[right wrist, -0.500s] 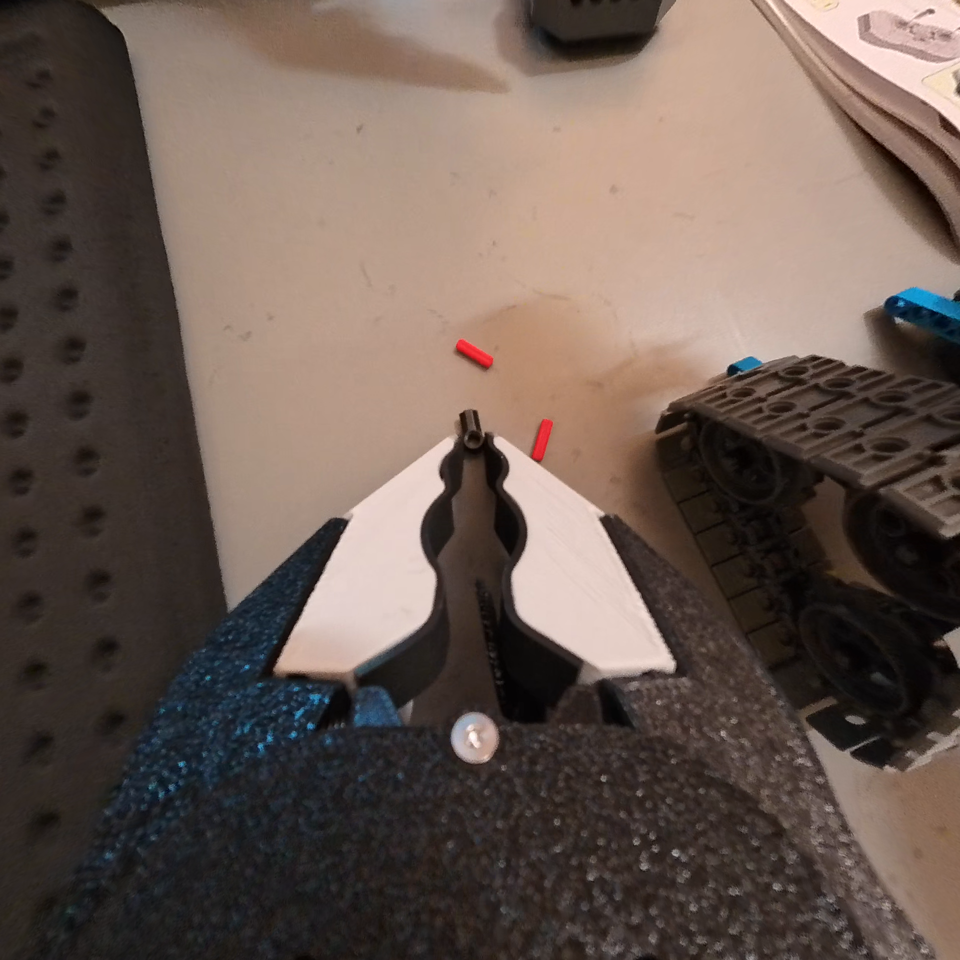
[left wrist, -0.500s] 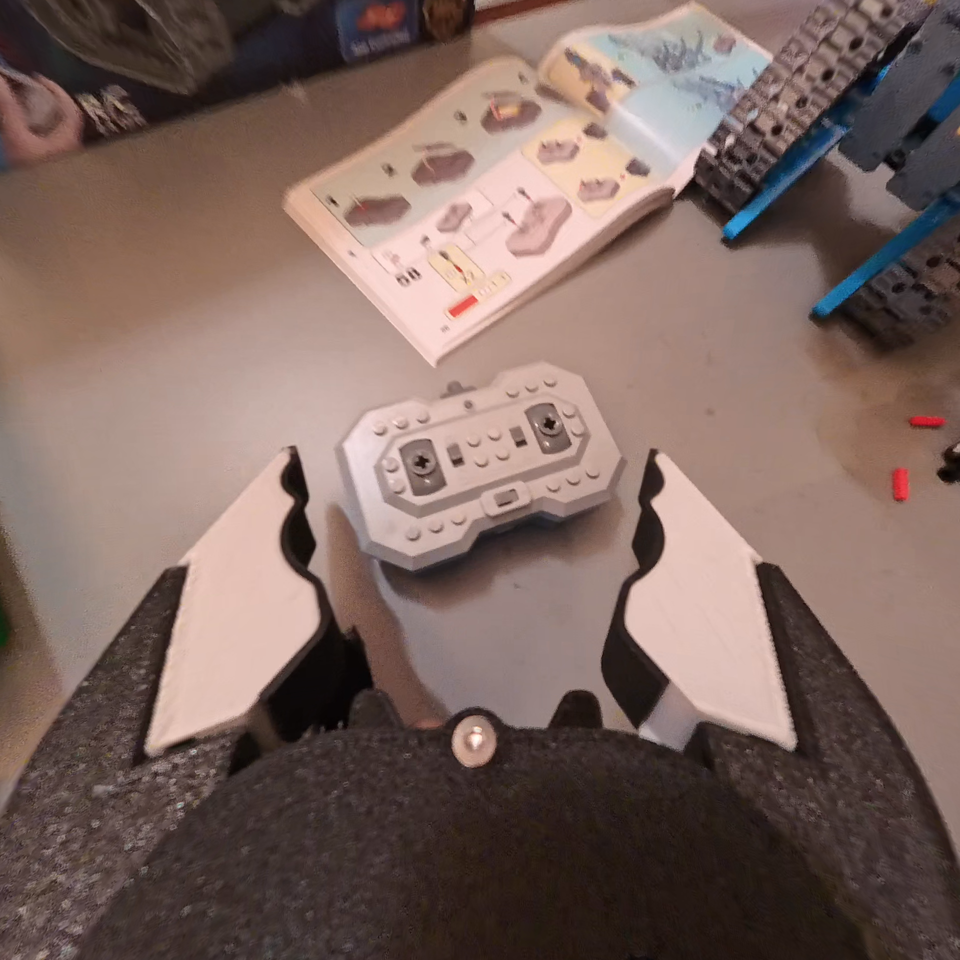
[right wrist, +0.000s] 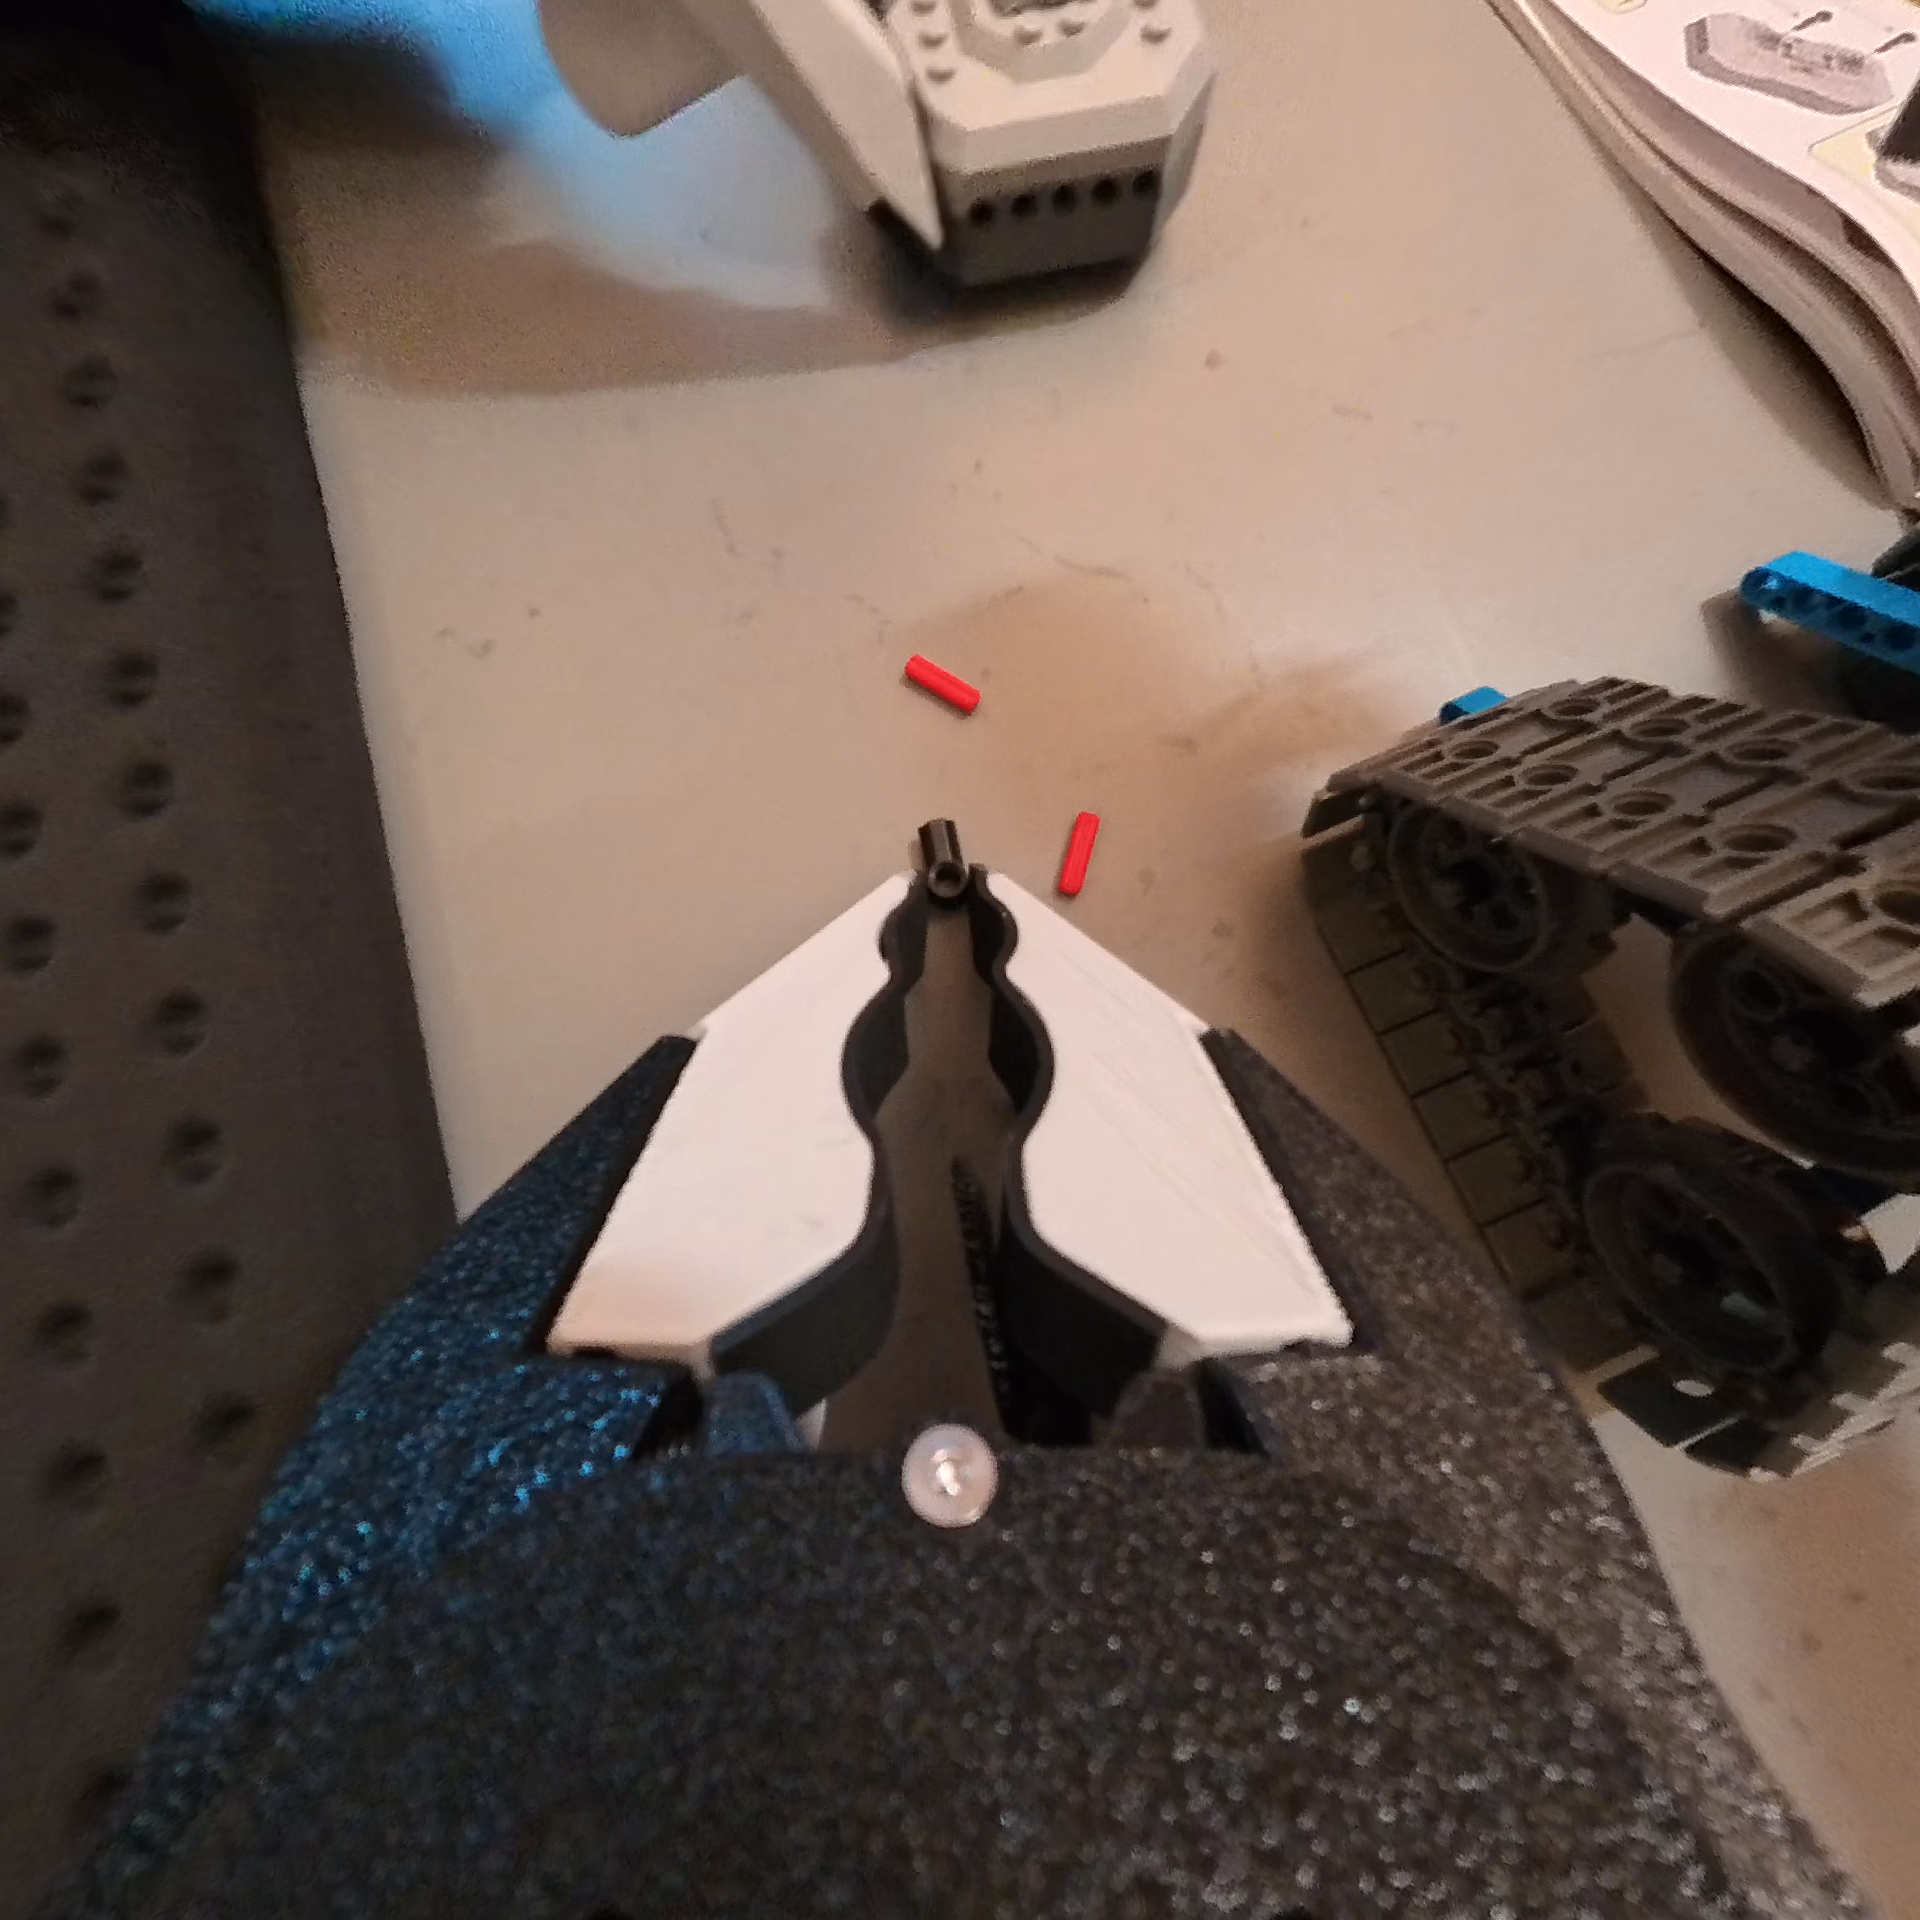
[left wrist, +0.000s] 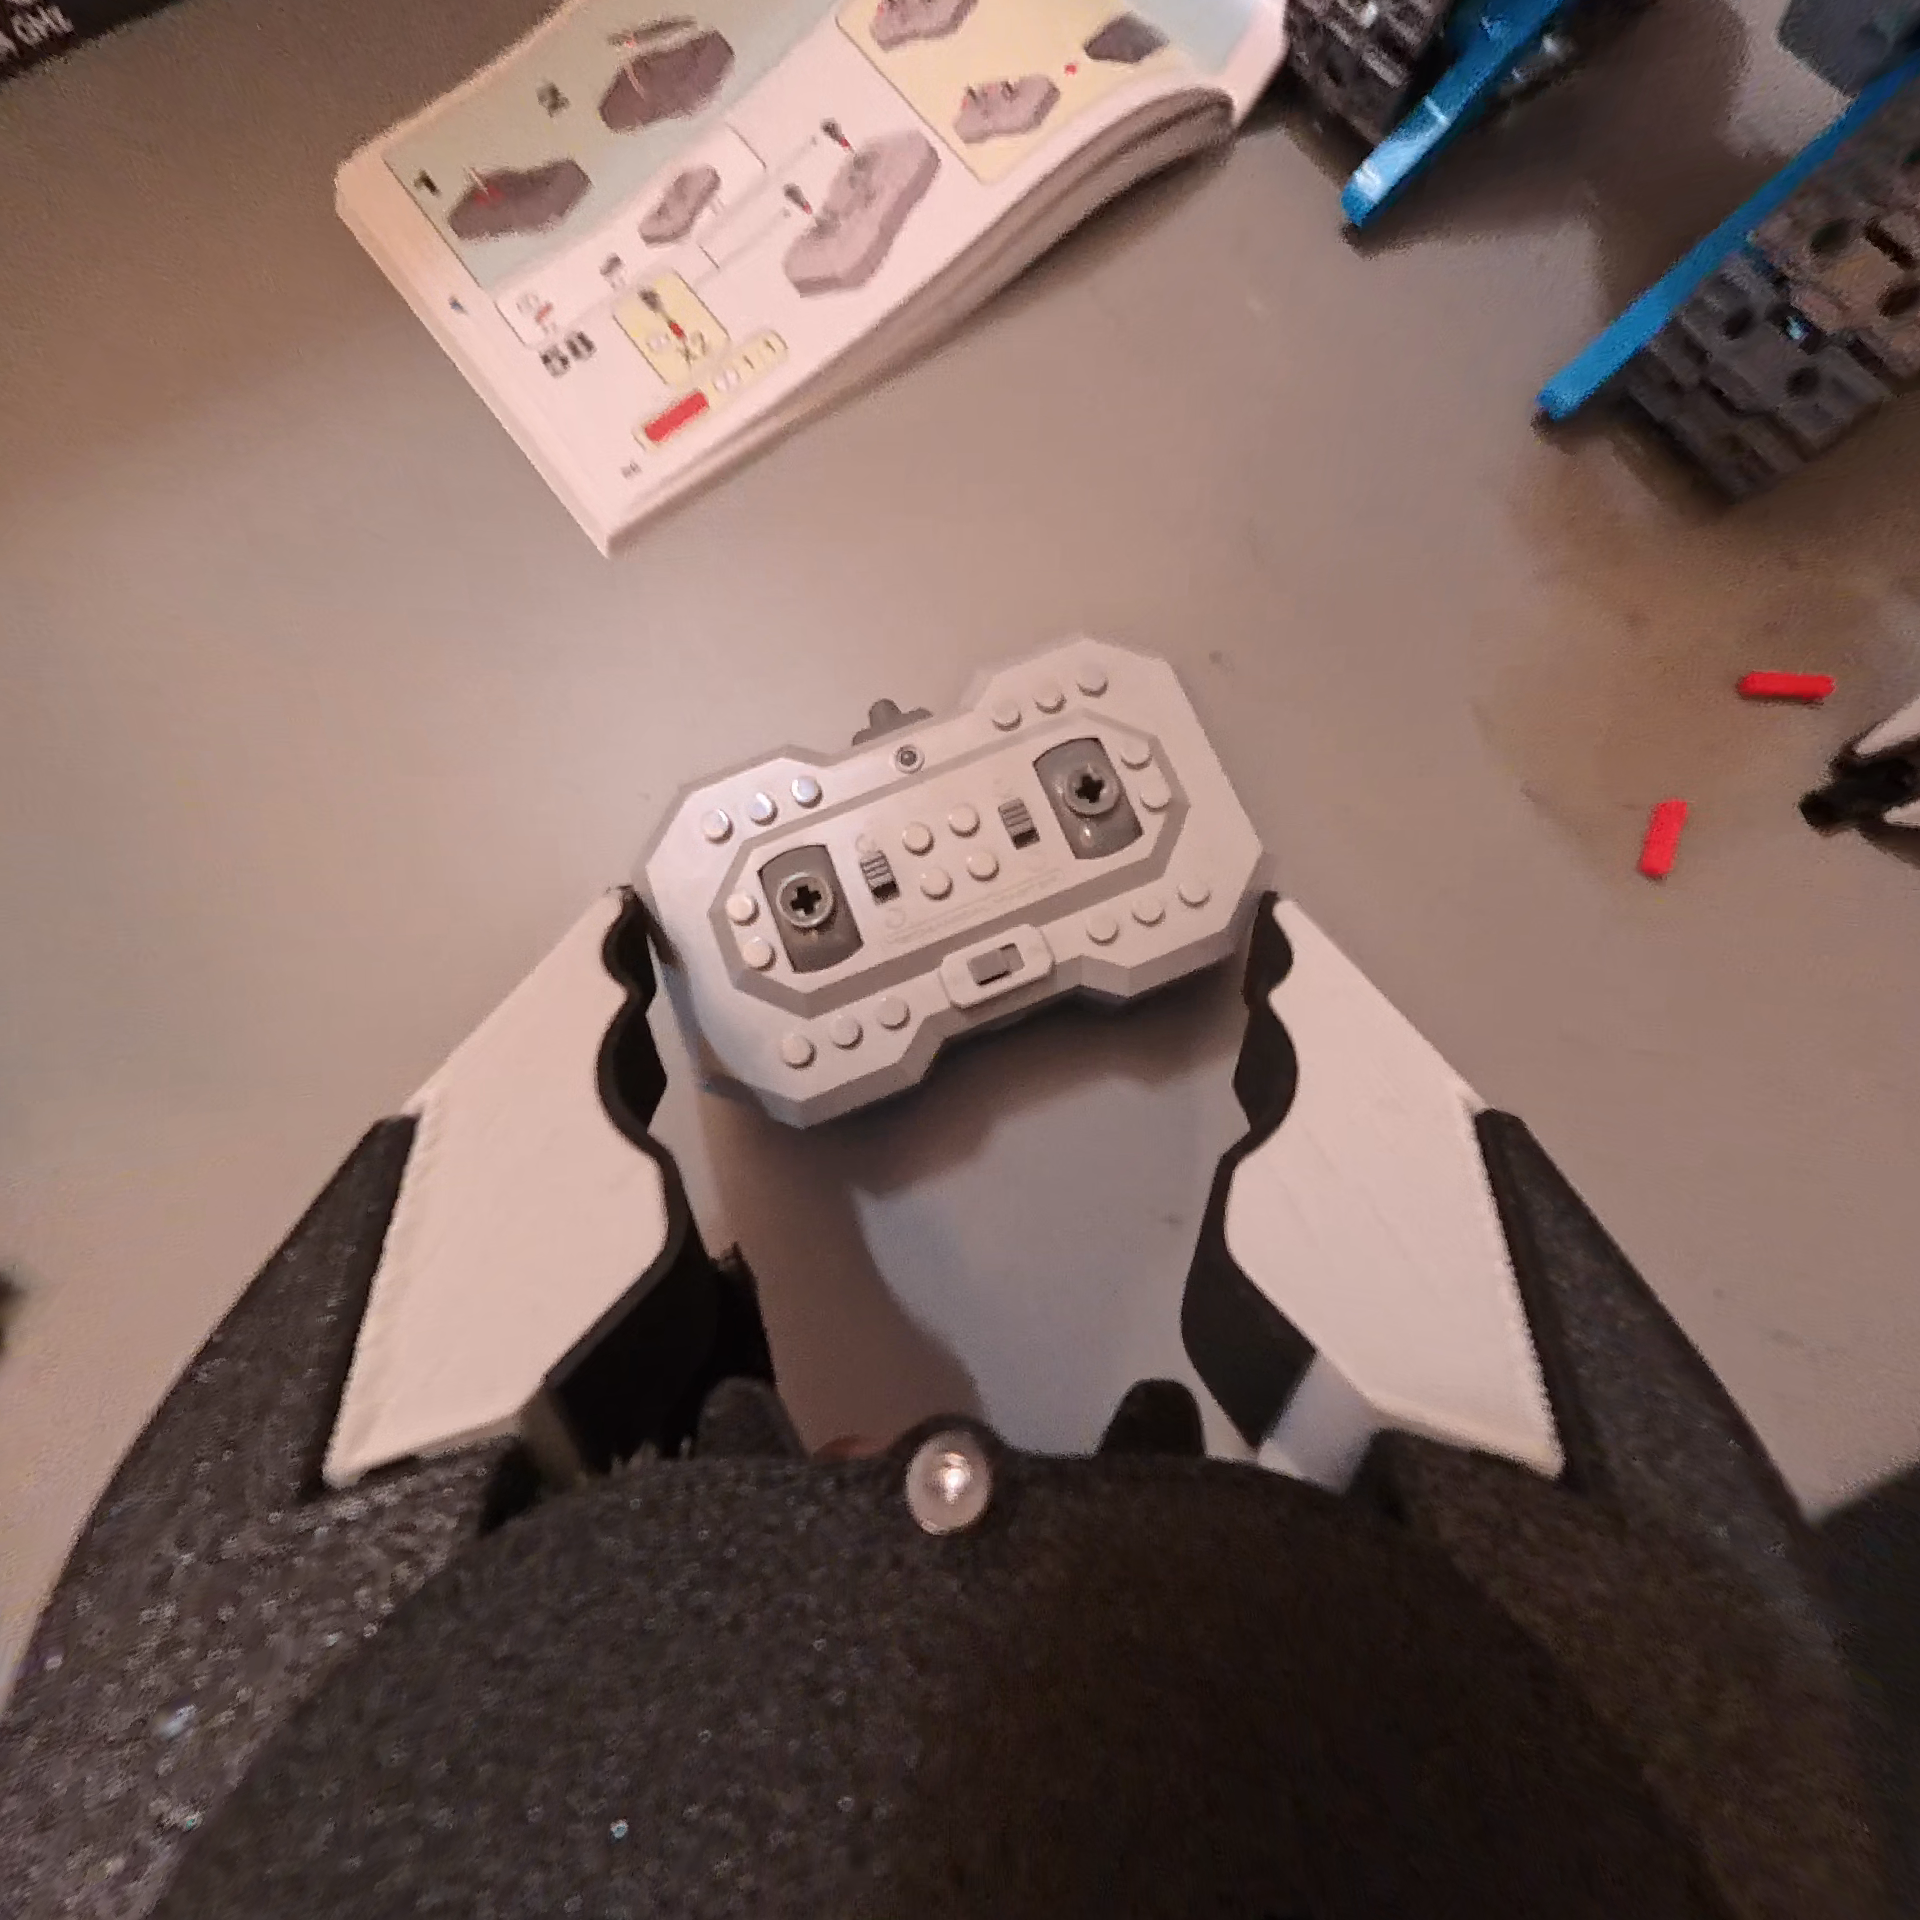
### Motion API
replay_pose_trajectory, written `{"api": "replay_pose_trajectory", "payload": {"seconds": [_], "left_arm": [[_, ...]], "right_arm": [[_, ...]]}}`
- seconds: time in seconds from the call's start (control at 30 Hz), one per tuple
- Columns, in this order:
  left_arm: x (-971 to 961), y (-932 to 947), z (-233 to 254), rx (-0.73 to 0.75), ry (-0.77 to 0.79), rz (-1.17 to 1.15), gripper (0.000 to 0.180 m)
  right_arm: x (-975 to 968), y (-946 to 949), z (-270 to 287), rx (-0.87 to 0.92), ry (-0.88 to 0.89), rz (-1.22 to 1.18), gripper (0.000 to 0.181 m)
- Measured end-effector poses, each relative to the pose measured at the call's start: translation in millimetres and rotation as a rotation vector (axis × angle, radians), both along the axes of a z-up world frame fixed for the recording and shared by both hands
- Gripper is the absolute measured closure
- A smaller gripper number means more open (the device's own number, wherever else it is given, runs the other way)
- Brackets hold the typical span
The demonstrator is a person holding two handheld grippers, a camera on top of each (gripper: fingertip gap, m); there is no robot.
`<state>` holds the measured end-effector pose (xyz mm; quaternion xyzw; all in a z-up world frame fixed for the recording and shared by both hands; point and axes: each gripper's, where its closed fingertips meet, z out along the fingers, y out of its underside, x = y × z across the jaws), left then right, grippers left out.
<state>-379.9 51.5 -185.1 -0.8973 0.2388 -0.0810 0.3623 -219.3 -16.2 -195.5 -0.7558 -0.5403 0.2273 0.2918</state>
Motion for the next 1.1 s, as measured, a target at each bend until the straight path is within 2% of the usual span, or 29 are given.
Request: {"api": "replay_pose_trajectory", "payload": {"seconds": [0.2, 0.27, 0.37, 0.47, 0.5, 0.6, 0.63, 0.77, 0.87, 1.0, 1.1], "left_arm": [[13, -47, 3, -0.024, 0.018, -0.033, 0.068], [12, -52, 8, -0.004, 0.015, -0.043, 0.078], [1, -47, 12, 0.037, 0.031, -0.039, 0.08], [1, -44, 23, 0.099, -0.003, -0.089, 0.09], [5, -46, 27, 0.11, -0.031, -0.117, 0.098], [21, -62, 39, 0.125, -0.125, -0.252, 0.135], [26, -66, 42, 0.126, -0.143, -0.279, 0.139], [41, -76, 48, 0.162, -0.143, -0.361, 0.139], [55, -86, 55, 0.193, -0.158, -0.432, 0.14], [73, -94, 60, 0.188, -0.216, -0.463, 0.142], [79, -94, 61, 0.2, -0.249, -0.457, 0.142]], "right_arm": [[0, 1, 0, -0.014, 0.009, -0.008, 0.174], [-2, 1, 4, -0.022, 0.033, -0.012, 0.174], [-6, -1, 10, -0.051, 0.075, -0.012, 0.174], [-10, -7, 4, -0.057, 0.043, 0.012, 0.174], [-11, -8, 2, -0.051, 0.034, 0.02, 0.174], [-12, -10, 0, -0.049, 0.026, 0.022, 0.173], [-11, -10, 1, -0.055, 0.03, 0.019, 0.171], [3, -1, 23, -0.047, 0.127, -0.035, 0.154], [10, 14, 30, -0.038, 0.179, -0.102, 0.155], [11, 21, 9, -0.062, 0.072, -0.137, 0.155], [2, 22, 8, -0.055, 0.064, -0.139, 0.163]]}}
